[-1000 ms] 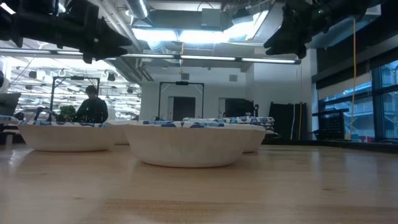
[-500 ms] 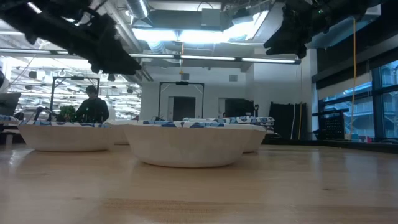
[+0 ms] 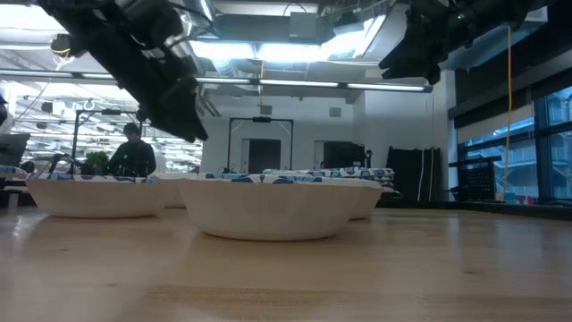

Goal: Nest bowls inside each other
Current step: Stack the bowl on top of the bowl on the table

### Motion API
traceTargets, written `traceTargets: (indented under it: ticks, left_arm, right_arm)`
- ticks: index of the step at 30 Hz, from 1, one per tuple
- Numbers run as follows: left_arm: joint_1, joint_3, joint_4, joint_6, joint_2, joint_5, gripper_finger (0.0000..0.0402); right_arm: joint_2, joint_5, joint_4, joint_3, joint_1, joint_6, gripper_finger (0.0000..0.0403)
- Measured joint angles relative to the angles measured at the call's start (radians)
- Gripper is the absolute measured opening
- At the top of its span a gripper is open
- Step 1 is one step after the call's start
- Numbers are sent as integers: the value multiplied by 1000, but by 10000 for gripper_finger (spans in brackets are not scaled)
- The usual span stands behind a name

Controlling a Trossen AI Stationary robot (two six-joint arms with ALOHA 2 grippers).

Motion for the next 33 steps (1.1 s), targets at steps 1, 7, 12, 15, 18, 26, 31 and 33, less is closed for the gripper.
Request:
traceTargets:
  ticks: [1,7,12,15,18,26,31,33]
  left_arm:
    - [0,1,-1,0,21,6,240]
    - [-1,3,-3,0,128,10,240]
    - [2,3,-2,-11,190,9,240]
    - [2,3,1,-27,216,9,240]
    - [2,3,0,-29,232,-2,240]
    - [15,3,-2,-29,238,-31,240]
    - [41,3,-5,-29,238,-30,240]
    - [52,3,-6,-29,238,-12,240]
  right_arm:
    - [0,0,0,0,0,0,154]
    - [0,0,-1,0,0,3,154]
    - [0,0,-6,0,0,3,154]
    - [0,0,-6,0,0,3,154]
    - [0,0,-6,0,0,3,154]
    - [0,0,-7,0,0,3,154]
    - [0,0,-7,0,0,4,154]
    - [0,0,-7,0,0,4,154]
